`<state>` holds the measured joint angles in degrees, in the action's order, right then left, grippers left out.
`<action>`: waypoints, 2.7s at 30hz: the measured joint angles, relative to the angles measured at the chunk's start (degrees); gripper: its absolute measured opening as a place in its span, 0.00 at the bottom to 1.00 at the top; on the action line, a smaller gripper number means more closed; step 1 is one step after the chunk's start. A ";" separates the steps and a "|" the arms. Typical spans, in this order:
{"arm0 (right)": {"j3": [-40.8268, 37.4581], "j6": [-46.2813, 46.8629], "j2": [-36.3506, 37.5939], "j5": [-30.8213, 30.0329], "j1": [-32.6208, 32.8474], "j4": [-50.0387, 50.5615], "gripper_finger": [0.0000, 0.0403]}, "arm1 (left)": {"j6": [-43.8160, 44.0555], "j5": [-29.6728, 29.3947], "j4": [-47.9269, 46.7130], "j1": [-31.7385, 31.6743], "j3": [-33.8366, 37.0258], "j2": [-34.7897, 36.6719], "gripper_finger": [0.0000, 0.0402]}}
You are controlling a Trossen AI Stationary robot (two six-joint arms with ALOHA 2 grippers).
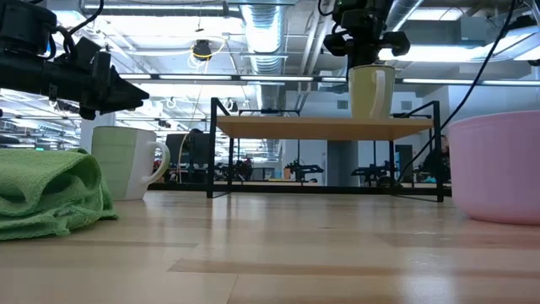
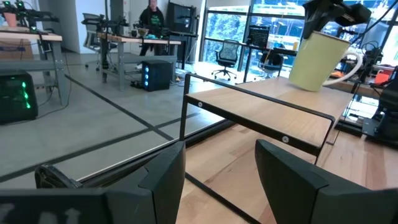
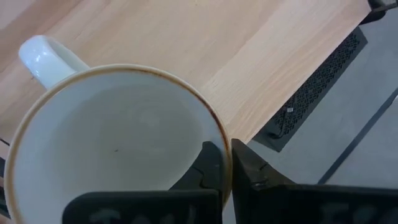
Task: Stack small to large cups/mugs on shelf
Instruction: Put the yellow mug on the shelf
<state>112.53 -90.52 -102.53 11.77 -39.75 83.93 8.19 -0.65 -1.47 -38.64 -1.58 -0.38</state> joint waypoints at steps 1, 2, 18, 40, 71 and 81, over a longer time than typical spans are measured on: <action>0.08 0.08 -0.25 0.04 0.02 -0.17 0.05 | 0.00 0.00 0.00 -0.01 0.00 0.01 0.46; 0.07 0.41 -0.37 0.75 -0.28 0.10 0.05 | 0.00 0.00 0.00 0.00 0.00 0.02 0.46; -0.33 0.75 -1.46 2.02 -0.23 -1.85 0.13 | 0.00 0.00 0.00 -0.02 0.00 0.00 0.46; -0.53 2.48 -2.03 -3.68 0.46 -2.83 0.24 | 0.07 0.00 0.00 -0.02 0.00 0.01 0.46; -0.31 5.60 -1.79 -4.54 1.09 -2.58 0.25 | 0.04 0.00 0.00 -0.02 0.00 0.00 0.46; -0.29 6.03 -1.69 -4.42 1.09 -1.97 0.36 | 0.04 0.00 0.01 -0.02 0.00 0.00 0.46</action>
<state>112.25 -84.49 -104.22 7.35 -38.65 81.96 8.23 -0.64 -1.46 -38.65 -1.58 -0.38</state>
